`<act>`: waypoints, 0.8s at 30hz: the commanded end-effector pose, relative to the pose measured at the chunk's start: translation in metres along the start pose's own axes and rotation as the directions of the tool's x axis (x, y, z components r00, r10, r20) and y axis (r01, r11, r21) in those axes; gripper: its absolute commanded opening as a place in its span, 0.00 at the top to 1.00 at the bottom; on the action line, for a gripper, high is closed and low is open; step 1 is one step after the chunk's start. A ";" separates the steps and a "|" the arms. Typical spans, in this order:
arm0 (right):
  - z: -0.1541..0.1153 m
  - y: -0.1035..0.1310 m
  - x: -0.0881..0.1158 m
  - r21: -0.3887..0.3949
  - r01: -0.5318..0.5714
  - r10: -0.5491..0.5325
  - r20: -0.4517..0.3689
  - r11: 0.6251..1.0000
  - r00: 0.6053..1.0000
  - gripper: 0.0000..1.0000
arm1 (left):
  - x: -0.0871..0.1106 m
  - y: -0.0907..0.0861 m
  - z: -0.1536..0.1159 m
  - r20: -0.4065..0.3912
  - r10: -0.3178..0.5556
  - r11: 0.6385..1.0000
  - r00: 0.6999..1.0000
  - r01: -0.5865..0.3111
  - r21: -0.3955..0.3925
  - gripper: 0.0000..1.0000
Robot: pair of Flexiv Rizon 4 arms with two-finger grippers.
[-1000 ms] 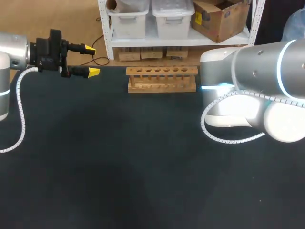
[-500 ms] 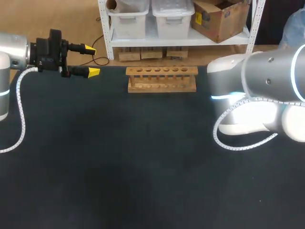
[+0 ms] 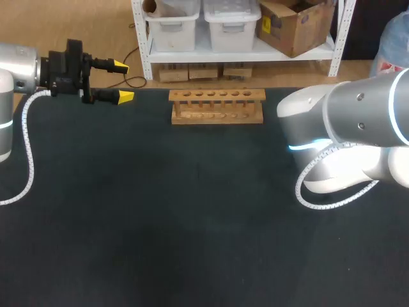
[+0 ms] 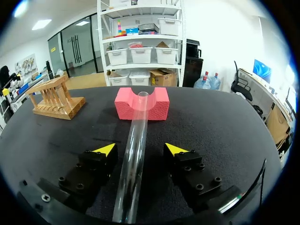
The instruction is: Grasp the test tube, adjust it, and insert it.
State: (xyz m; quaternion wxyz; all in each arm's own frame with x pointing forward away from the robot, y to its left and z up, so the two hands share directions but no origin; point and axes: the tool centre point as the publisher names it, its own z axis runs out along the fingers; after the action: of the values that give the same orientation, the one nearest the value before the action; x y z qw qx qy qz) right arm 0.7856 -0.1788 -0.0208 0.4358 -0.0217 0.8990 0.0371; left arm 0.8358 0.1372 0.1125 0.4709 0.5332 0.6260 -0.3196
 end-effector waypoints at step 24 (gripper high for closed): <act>-0.001 0.002 -0.004 0.009 0.009 -0.008 -0.130 1.000 0.991 0.88 | 0.001 -0.001 0.000 0.002 0.002 1.000 1.000 -0.002 -0.001 0.00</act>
State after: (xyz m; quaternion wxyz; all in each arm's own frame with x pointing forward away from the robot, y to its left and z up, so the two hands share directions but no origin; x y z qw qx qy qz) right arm 0.7854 -0.1789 -0.0209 0.4263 -0.0253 0.9036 0.0350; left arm 0.8358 0.1372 0.1125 0.4708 0.5332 0.6260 -0.3196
